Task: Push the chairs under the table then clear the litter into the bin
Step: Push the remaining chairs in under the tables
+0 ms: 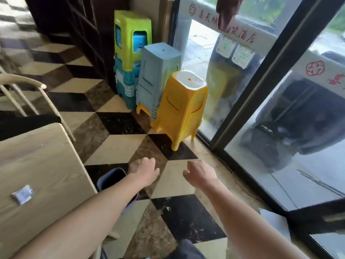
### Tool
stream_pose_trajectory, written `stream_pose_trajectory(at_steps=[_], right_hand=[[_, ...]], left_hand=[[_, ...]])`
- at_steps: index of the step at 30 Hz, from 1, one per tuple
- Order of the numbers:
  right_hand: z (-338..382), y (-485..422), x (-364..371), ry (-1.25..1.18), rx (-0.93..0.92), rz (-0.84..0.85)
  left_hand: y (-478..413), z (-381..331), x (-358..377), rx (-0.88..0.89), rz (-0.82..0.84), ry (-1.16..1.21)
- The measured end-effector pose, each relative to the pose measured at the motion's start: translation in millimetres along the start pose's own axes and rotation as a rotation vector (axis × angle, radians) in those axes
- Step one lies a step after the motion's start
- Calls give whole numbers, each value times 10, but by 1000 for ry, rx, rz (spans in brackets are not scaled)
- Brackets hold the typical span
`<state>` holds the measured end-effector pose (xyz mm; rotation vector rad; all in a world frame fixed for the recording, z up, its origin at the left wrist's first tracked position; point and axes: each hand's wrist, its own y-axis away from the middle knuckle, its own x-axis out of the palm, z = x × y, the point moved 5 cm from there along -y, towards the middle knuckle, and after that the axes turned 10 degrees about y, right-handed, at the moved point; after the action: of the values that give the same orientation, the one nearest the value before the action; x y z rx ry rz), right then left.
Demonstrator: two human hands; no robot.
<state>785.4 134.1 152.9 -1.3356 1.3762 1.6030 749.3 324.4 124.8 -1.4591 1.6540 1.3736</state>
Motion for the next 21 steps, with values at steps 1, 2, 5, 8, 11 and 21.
stream_pose_trajectory(at_steps=[1,2,5,8,11,21], right_hand=[[31,-278,-35,10,-27,9],[67,-484,-62,25,-53,18],[216,-1229,-164,44,-142,52],[363,-2077,-377,60,-239,54],[535,-2906,-627,134,-358,34],[1990,-4896,-1402,258,-719,44]], left_hand=[[-230,71,-66,-30,-8,4],[-399,134,-125,-54,-12,6],[-1037,369,-272,-146,-16,8],[-1769,550,-490,-237,-34,10],[-2365,662,-778,-342,-74,63],[-3323,1624,-1634,-656,-209,275]])
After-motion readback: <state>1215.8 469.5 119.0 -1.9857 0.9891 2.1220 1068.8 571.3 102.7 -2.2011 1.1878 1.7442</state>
